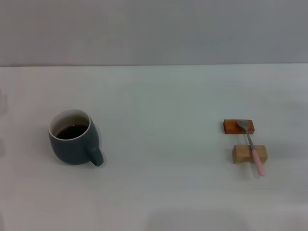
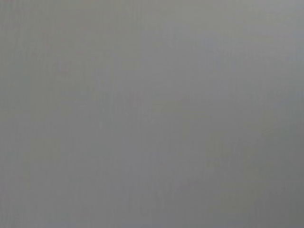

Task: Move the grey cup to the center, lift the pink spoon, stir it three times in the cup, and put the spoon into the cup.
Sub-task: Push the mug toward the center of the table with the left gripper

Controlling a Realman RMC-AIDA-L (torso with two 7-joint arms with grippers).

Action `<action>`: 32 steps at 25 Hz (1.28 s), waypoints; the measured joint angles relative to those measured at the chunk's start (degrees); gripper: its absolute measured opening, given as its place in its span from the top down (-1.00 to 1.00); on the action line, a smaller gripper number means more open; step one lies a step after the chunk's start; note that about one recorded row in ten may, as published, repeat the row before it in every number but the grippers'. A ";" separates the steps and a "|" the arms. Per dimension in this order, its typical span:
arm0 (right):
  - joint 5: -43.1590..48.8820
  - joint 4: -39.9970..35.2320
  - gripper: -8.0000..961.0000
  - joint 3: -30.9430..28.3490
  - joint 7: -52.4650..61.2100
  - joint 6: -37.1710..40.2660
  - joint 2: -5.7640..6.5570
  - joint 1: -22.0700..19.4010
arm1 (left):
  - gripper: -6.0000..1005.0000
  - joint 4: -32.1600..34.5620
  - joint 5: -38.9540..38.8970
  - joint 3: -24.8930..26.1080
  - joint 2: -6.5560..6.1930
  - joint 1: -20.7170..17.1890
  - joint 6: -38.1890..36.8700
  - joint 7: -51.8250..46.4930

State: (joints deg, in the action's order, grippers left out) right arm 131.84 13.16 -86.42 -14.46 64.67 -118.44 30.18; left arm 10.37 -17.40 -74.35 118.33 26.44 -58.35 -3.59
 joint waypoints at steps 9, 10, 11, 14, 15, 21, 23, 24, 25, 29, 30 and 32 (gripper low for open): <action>0.75 0.03 0.01 0.02 -0.03 -0.06 0.04 0.14 | -0.15 -0.01 0.08 -0.41 0.05 0.10 0.05 -0.01; 0.75 0.03 0.01 0.03 -0.03 -0.12 0.05 0.14 | -0.14 -0.01 0.13 -0.43 0.05 0.10 0.07 -0.01; 0.77 0.09 0.01 0.02 -0.04 -0.23 0.05 0.14 | -0.13 0.00 0.15 -0.44 0.05 0.11 0.08 -0.02; 0.78 0.16 0.01 0.02 -0.04 -0.26 0.05 0.20 | -0.12 0.00 0.16 -0.45 0.06 0.10 0.09 -0.01; 0.79 0.16 0.01 0.02 -0.05 -0.28 0.06 0.29 | -0.11 0.00 0.17 -0.45 0.06 0.11 0.09 -0.01; 0.79 -0.07 0.01 0.02 -0.05 -0.48 -0.06 0.68 | -0.07 -0.01 0.19 -0.45 0.06 0.10 0.09 -0.01; 0.79 -0.04 0.01 0.02 -0.05 -0.37 -0.08 0.68 | -0.06 -0.03 0.20 -0.45 0.06 0.05 0.09 -0.01; 0.79 -0.04 0.01 0.02 -0.05 -0.37 -0.08 0.68 | -0.05 -0.03 0.20 -0.45 0.06 0.05 0.09 -0.01; 0.79 -0.03 0.01 0.02 -0.05 -0.30 -0.09 0.68 | -0.05 -0.06 0.19 -0.44 0.06 -0.16 0.09 -0.02; 0.79 0.00 0.01 0.07 -0.05 -0.24 -0.11 0.67 | -0.02 -0.08 0.20 -0.45 0.12 -0.36 0.09 -0.02; 0.79 0.02 0.01 0.10 -0.05 -0.23 -0.13 0.67 | -0.01 -0.08 0.20 -0.44 0.13 -0.37 0.09 -0.02; 1.01 0.10 0.01 0.11 -0.05 -0.21 -0.21 0.67 | 0.00 -0.09 0.23 -0.45 0.15 -0.42 0.09 -0.02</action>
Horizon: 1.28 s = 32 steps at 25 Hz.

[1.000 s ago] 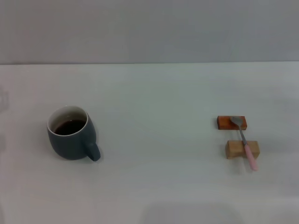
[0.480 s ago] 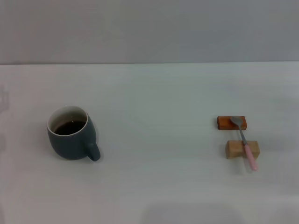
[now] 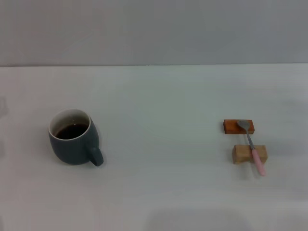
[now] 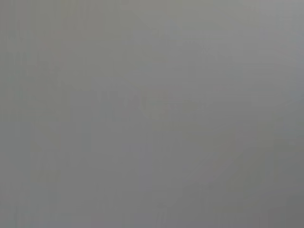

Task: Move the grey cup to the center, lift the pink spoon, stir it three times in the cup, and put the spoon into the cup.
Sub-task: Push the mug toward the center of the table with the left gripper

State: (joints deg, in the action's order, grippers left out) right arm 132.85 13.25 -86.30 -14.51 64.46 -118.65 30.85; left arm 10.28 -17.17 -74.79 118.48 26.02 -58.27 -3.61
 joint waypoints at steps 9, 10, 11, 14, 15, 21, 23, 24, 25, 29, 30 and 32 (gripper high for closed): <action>0.35 0.15 0.01 0.00 0.00 0.14 0.00 -0.08 | 0.05 -0.63 0.21 -1.29 0.13 -0.58 -0.40 0.70; 0.35 0.17 0.01 0.00 0.00 0.16 0.00 -0.09 | 0.10 -0.67 0.25 -1.36 0.16 -0.77 -0.42 0.72; 0.37 0.19 0.01 0.00 0.01 0.19 0.00 -0.09 | 0.16 -0.81 0.27 -1.53 0.19 -0.98 -0.42 0.69; 0.42 0.21 0.01 0.00 0.01 0.24 0.03 -0.16 | 0.33 -1.25 0.29 -2.58 0.23 -1.37 -0.44 0.40; 0.43 0.22 0.01 0.00 0.00 0.26 0.06 -0.24 | 0.38 -1.46 0.30 -3.84 0.23 -1.77 -0.45 0.13; 0.48 0.21 0.01 0.00 0.00 1.10 0.07 -0.63 | 0.88 -1.50 0.32 -12.94 0.29 -3.49 -0.45 -0.06; 0.49 0.21 0.01 0.00 0.00 1.19 0.05 -0.73 | 0.90 -1.32 0.34 -16.93 0.33 -4.02 -0.45 -0.07; 0.49 0.20 0.01 0.00 0.01 1.36 0.02 -0.90 | 0.91 -1.18 0.34 -18.86 0.34 -4.29 -0.45 -0.07; 0.49 0.20 0.01 0.00 0.01 1.36 0.02 -0.90 | 0.92 -1.18 0.34 -18.86 0.34 -4.29 -0.45 -0.07; 0.49 0.19 0.01 0.05 0.01 1.70 -0.06 -1.06 | 0.97 -1.44 0.33 -24.02 0.35 -4.83 -0.06 -0.09; 0.49 0.19 0.01 0.05 0.01 1.70 -0.06 -1.06 | 0.98 -1.44 0.33 -24.02 0.35 -4.83 -0.06 -0.09; 0.49 0.19 0.01 0.07 0.01 1.75 -0.08 -1.11 | 0.99 -1.49 0.32 -26.03 0.35 -5.42 0.16 -0.08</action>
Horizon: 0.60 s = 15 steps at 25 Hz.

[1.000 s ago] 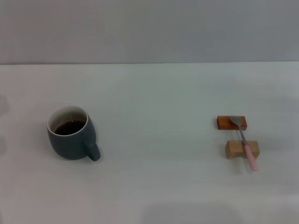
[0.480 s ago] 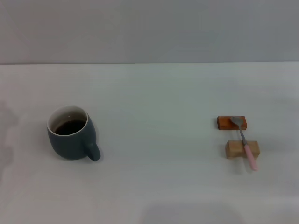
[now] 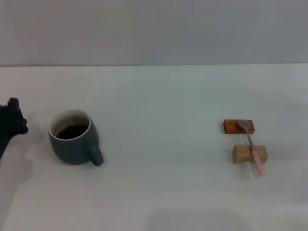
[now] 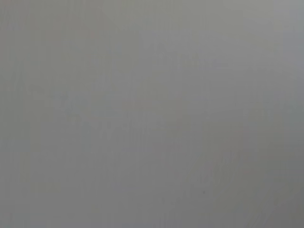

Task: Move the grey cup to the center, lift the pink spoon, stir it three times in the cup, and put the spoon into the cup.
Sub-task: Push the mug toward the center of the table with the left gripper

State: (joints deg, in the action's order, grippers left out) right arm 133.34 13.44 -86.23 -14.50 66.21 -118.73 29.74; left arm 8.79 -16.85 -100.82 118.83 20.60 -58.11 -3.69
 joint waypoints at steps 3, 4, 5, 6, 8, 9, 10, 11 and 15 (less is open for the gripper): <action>0.00 0.01 0.01 0.04 0.00 0.06 -0.01 -0.03 | 0.99 0.02 -0.01 -1.77 0.00 -0.89 0.45 0.00; 0.00 0.02 0.01 0.08 0.00 0.07 -0.01 -0.04 | 0.99 0.02 -0.01 -2.07 0.00 -1.05 0.60 0.00; 0.00 0.03 0.01 0.15 0.00 0.08 -0.01 -0.04 | 0.99 0.02 -0.01 -2.55 0.00 -1.26 0.78 -0.01; 0.00 0.04 0.01 0.28 0.00 0.07 -0.01 -0.04 | 0.99 0.02 0.01 -3.03 0.00 -1.39 0.96 -0.01; 0.00 0.09 0.01 0.48 0.00 0.08 -0.01 0.02 | 0.99 0.04 0.02 -3.95 0.00 -1.58 1.07 -0.01; 0.00 0.18 0.01 0.51 0.00 0.08 -0.01 0.06 | 0.99 0.13 0.03 -4.44 0.00 -1.67 1.08 -0.01; 0.00 0.33 0.01 0.53 -0.08 0.07 -0.01 0.09 | 0.99 0.28 0.02 -4.98 0.00 -1.73 1.08 -0.01; 0.00 0.48 0.01 0.55 -0.20 0.08 -0.01 0.10 | 0.99 0.50 0.02 -5.80 0.03 -1.84 1.08 -0.01; 0.00 0.81 0.01 0.62 -0.44 0.08 -0.01 0.13 | 0.99 1.14 0.06 -9.08 0.18 -1.83 1.08 -0.01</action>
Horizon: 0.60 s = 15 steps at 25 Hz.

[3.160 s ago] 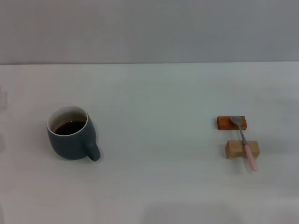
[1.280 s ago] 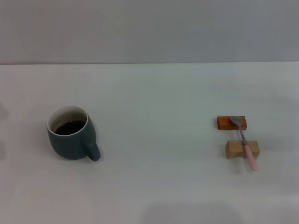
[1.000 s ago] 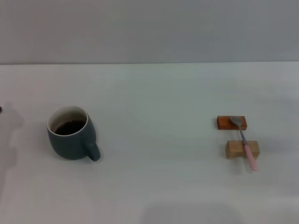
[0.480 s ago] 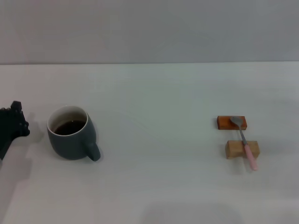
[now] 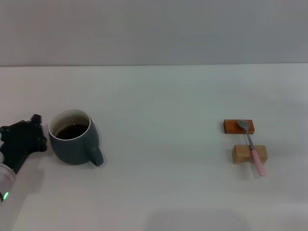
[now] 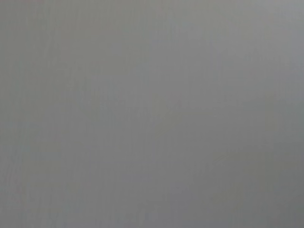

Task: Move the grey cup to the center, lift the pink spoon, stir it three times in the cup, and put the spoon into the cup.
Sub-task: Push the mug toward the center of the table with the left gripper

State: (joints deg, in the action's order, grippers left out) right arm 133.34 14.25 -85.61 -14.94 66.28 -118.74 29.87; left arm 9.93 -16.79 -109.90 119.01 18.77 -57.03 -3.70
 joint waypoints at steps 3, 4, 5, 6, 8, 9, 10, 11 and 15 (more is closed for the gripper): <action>0.00 0.02 0.01 0.01 -0.02 0.00 0.00 0.07 | 0.99 1.35 0.00 -2.67 0.07 0.02 0.03 -0.31; 0.00 0.03 0.01 0.05 -0.02 0.00 0.00 0.09 | 0.99 1.76 0.01 -3.22 0.08 -0.02 0.03 -0.50; 0.00 0.03 0.01 0.13 -0.03 0.00 0.00 0.10 | 0.99 2.37 0.00 -4.00 0.08 -0.13 0.04 -0.87; 0.00 0.04 0.01 0.21 -0.03 0.00 0.00 0.09 | 0.99 2.97 0.00 -4.75 0.08 -0.22 0.05 -1.30; 0.00 0.11 0.01 0.65 -0.04 0.00 0.00 0.07 | 0.99 3.72 0.00 -5.90 0.08 -0.36 -0.03 -1.85; 0.00 0.19 0.01 0.86 -0.05 0.00 0.00 -0.01 | 0.99 3.91 -0.01 -6.39 0.08 -0.40 -0.07 -2.00; 0.00 0.19 0.01 0.86 -0.05 0.00 0.00 -0.01 | 0.99 4.07 0.00 -7.07 0.08 -0.41 -0.10 -2.06; -0.01 0.23 0.01 0.89 -0.06 0.00 0.00 -0.04 | 0.99 4.22 -0.03 -7.67 0.08 -0.43 -0.11 -2.09; -0.01 0.25 0.01 0.92 -0.08 -0.02 0.00 -0.13 | 0.99 5.48 0.00 -10.88 0.08 -0.51 -0.21 -2.10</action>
State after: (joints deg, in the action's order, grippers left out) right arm 133.32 14.50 -84.69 -15.03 66.27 -118.74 29.74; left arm 15.41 -16.78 -120.78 119.09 18.26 -57.24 -5.80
